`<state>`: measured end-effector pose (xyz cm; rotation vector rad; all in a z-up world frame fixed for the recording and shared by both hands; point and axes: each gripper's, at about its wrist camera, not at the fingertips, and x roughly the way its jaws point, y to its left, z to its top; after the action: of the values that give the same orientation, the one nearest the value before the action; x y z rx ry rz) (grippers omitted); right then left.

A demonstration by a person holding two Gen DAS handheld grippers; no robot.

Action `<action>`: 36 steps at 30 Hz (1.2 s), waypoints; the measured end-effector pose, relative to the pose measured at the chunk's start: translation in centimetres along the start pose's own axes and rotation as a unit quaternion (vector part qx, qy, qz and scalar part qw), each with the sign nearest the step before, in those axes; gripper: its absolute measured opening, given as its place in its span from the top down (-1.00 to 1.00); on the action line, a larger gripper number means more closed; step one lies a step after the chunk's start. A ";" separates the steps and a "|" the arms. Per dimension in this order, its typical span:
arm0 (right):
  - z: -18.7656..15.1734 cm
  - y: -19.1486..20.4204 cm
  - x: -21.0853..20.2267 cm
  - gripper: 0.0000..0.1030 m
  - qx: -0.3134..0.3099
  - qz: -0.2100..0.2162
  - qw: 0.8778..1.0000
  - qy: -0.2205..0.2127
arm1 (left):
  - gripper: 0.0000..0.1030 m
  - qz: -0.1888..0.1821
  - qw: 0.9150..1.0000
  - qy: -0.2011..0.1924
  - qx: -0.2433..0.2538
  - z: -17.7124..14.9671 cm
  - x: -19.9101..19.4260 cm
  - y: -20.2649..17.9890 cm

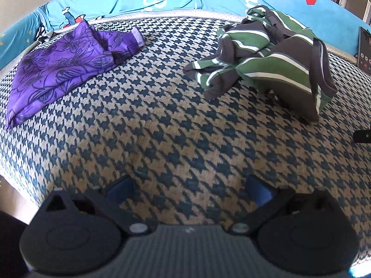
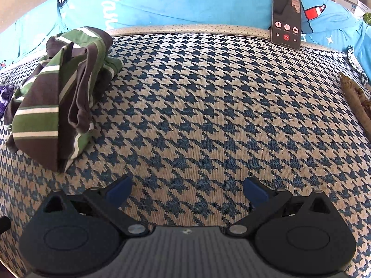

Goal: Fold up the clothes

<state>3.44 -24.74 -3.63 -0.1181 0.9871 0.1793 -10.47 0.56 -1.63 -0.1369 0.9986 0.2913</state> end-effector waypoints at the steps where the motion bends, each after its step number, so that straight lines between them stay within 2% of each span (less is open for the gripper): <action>1: -0.2 0.1 -0.1 -1.00 -0.006 0.001 1.000 0.001 | -1.00 0.002 1.000 0.001 0.002 -0.1 -0.1 -0.1; 9: -1.7 0.2 -1.2 -1.00 -0.035 0.013 0.999 0.005 | -1.00 0.002 1.000 0.012 0.016 -0.8 -0.9 -0.9; 16: -0.6 -2.3 -1.4 -1.00 0.053 0.005 0.999 -0.013 | -1.00 0.008 1.000 -0.005 0.026 -0.2 -1.2 -1.2; 19: 0.3 -2.6 -1.2 -1.00 0.069 -0.005 0.997 -0.021 | -1.00 0.005 1.000 -0.009 0.021 0.1 -1.1 -0.8; 36: 0.5 -0.5 0.0 -1.00 0.039 0.004 0.999 -0.007 | -1.00 -0.005 1.000 0.002 0.011 0.0 0.2 -0.2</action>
<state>3.99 -25.13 -3.37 -0.0417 0.9792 0.1479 -10.34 0.41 -1.79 -0.1224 1.0051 0.2714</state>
